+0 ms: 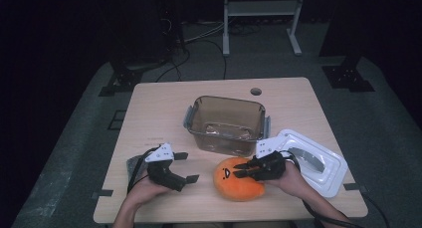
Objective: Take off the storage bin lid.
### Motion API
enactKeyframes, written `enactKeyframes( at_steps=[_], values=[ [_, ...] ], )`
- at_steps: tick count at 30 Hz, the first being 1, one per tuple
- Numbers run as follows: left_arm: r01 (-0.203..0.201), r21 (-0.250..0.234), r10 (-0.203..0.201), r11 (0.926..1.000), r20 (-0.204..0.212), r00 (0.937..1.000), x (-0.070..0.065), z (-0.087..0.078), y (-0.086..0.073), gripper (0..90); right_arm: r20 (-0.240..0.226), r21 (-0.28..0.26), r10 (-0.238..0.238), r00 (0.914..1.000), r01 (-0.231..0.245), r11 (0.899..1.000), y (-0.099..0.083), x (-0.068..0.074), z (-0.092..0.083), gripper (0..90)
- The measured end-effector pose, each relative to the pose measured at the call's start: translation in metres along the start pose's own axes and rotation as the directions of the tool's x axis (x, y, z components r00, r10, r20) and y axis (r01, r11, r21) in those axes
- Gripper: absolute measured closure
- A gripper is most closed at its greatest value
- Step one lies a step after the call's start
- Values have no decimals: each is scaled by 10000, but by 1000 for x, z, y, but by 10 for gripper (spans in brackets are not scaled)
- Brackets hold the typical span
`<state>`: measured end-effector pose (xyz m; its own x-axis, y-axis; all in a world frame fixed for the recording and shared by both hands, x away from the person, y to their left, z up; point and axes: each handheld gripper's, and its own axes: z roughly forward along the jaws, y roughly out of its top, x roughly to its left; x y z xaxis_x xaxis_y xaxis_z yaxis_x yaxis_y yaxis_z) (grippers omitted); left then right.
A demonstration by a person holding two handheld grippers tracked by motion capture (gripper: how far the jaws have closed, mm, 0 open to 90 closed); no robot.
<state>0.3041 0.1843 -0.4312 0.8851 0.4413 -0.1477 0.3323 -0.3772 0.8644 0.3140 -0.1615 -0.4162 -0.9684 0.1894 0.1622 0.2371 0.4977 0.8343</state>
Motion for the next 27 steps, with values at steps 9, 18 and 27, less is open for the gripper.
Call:
enactKeyframes(
  at_steps=[9, 18, 27],
  values=[
    [44, -59, -44, 10000, -60, 10000, 2, -2, -1, 75, -108, -93, 294, 9995, -295, 9995, 3, -2, -2, 796],
    [119, -141, -121, 9998, -135, 9998, 4, -6, -1, 75, -143, -51, 440, 9989, -440, 9990, 7, -2, -4, 803],
    [168, -157, -171, 9997, -216, 9996, 6, -8, -2, 75, -267, -81, 489, 9984, -491, 9988, 13, 1, -6, 808]
  ],
)
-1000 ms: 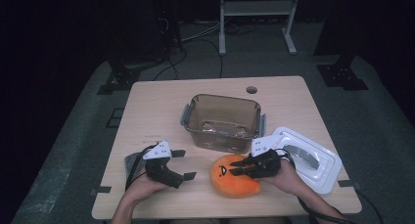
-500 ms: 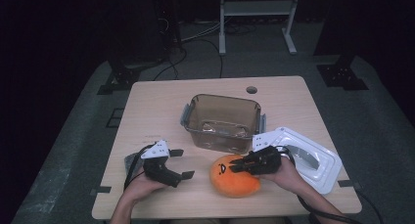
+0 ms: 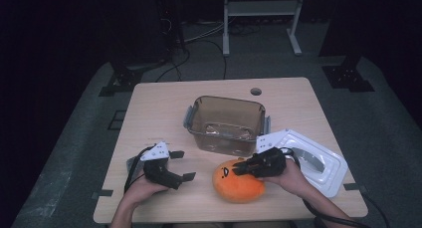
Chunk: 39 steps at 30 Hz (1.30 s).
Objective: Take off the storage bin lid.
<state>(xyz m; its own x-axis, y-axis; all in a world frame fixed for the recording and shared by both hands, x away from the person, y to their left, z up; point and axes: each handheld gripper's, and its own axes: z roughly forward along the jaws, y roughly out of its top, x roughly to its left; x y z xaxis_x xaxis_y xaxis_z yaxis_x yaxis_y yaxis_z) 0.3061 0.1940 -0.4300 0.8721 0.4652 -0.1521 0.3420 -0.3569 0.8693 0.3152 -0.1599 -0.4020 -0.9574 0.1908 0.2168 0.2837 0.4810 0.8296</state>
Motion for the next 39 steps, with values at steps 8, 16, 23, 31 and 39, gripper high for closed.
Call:
enactKeyframes(
  at_steps=[8, 16, 23, 31, 39],
  values=[
    [62, -43, -63, 10000, -57, 10000, 2, -2, -1, 75, -183, -85, 83, 9998, -85, 9999, 8, 4, -6, 810],
    [83, -47, -83, 10000, -84, 9999, 2, -2, -1, 75, -473, -345, -51, 9989, 34, 9994, 25, 12, -15, 810],
    [97, -75, -98, 9999, -124, 9999, 4, -3, -2, 75, -439, -393, -395, 9983, 378, 9985, 47, 22, -26, 809],
    [126, -79, -127, 9999, -106, 9999, 4, -3, -2, 75, -350, -639, -609, 9975, 586, 9962, 73, 30, -43, 809],
    [161, -120, -162, 9998, -107, 9998, 6, -5, -3, 75, -91, -899, -906, 9958, 894, 9919, 100, 34, -57, 810]
  ],
)
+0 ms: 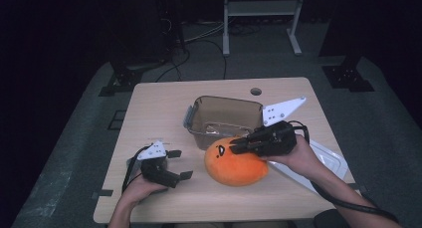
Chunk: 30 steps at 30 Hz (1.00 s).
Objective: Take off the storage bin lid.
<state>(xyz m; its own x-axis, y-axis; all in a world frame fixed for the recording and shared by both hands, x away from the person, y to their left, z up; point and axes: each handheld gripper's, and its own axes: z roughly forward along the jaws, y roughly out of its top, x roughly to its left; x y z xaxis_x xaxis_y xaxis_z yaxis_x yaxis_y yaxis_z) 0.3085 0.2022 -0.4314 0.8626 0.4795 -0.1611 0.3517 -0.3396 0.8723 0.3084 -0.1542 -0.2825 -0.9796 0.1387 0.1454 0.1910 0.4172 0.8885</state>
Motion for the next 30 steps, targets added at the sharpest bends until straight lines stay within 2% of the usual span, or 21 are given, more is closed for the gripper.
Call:
enactKeyframes(
  at_steps=[10, 14, 22, 30],
  values=[
    [-36, -42, 36, 10000, -18, 10000, -1, -1, 1, 75, 327, 52, -77, 9994, 75, 10000, 23, -8, -2, 809],
    [-5, -53, 5, 10000, -40, 10000, 0, -1, 0, 75, 416, -108, -37, 9991, 41, 9999, 31, -14, -4, 809],
    [-70, -57, 70, 10000, -27, 10000, -1, -1, 1, 75, 784, -76, 16, 9969, -10, 10000, 44, -32, -5, 810],
    [-38, -66, 38, 10000, -19, 10000, -1, -1, 0, 75, 1068, 50, 127, 9942, -133, 9999, 49, -50, -2, 810]
  ],
)
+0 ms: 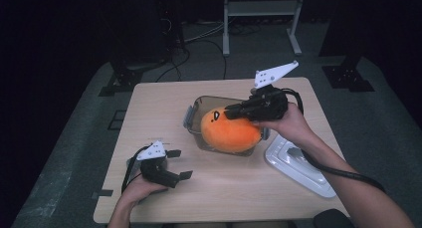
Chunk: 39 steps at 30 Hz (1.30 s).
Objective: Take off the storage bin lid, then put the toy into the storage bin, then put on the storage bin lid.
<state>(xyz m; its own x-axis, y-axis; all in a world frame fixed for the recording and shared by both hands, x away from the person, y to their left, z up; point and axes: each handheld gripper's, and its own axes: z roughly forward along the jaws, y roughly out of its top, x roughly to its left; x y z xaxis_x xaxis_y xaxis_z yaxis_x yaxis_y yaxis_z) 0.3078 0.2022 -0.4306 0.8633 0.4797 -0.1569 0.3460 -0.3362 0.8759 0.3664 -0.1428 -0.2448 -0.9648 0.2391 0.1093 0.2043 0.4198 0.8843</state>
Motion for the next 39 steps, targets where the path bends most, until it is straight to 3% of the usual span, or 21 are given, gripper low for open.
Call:
enactKeyframes(
  at_steps=[15, 39],
  values=[
    [-39, 10, 39, 10000, 48, 10000, 0, 0, 0, 75, 170, 144, 180, 9997, -182, 9997, 11, -30, 18, 819],
    [-95, -21, 95, 10000, 159, 9998, 0, 0, 0, 75, 658, 147, 806, 9946, -817, 9965, 2, -74, 31, 819]
  ],
)
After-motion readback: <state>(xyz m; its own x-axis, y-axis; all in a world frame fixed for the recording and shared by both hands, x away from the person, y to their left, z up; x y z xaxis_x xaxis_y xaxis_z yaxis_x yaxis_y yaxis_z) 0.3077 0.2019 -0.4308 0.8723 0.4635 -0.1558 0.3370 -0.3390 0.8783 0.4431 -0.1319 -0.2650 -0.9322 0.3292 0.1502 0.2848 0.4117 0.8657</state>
